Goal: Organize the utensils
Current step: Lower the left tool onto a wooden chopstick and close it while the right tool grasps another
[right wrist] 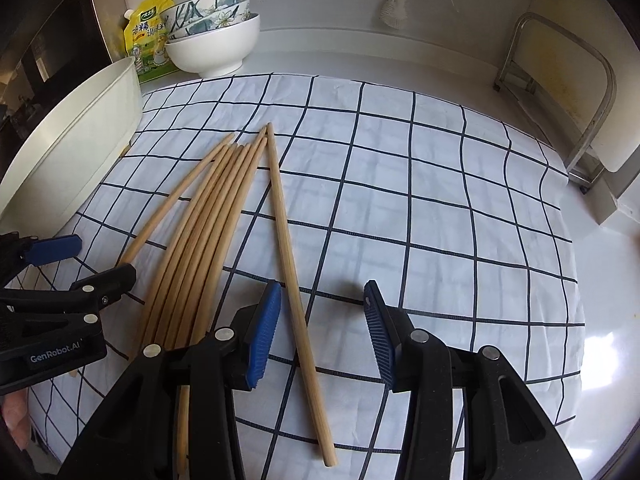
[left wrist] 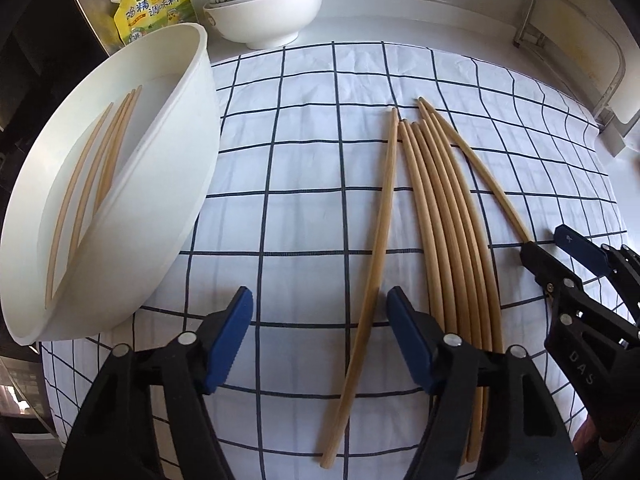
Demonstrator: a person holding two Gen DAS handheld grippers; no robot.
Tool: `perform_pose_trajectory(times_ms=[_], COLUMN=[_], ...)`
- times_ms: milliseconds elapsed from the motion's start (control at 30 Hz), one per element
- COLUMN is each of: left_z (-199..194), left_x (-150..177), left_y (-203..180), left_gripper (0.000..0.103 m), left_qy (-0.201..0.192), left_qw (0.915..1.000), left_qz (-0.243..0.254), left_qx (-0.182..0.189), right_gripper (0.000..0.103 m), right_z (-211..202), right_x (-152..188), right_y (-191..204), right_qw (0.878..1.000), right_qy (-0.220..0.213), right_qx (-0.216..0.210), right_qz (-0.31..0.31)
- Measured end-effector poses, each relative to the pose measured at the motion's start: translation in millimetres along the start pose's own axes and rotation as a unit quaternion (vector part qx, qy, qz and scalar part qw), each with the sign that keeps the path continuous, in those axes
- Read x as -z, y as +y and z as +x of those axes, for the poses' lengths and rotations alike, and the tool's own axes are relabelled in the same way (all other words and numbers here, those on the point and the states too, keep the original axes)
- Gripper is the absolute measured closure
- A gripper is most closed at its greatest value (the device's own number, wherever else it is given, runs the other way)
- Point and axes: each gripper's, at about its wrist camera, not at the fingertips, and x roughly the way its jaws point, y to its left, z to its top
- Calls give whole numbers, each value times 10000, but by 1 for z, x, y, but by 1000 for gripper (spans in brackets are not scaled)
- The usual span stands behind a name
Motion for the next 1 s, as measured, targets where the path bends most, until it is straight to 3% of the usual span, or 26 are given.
perform_pose_trajectory(times_ms=[67, 133, 167, 200, 233, 600, 1000], left_z=[-2, -4, -5, -5, -4, -14, -90], left_x=[0, 1, 0, 1, 1, -6, -20], left_y=[-5, -13, -18, -19, -21, -2, 40], left_gripper=[58, 74, 80, 93, 96, 96, 96], left_qy=[2, 17, 29, 47, 75, 187, -540], left_qw=[9998, 9995, 9993, 9990, 9988, 9972, 9913], left_qz=[54, 123, 180, 227, 269, 314, 541], left_qx=[172, 291, 336, 379, 392, 647, 1076], right_gripper=[69, 91, 94, 96, 97, 97, 97], right_z=[0, 0, 0, 0, 0, -23, -85], right_x=[-1, -2, -3, -4, -4, -1, -27], right_y=[1, 2, 3, 2, 1, -5, 19], right_qw=[10000, 10000, 10000, 10000, 10000, 9961, 9911], right_qy=[-16, 9, 32, 51, 66, 121, -384], right_qx=[11, 18, 14, -4, -35, -387, -557], right_qz=[-25, -49, -48, -15, 39, 778, 1150])
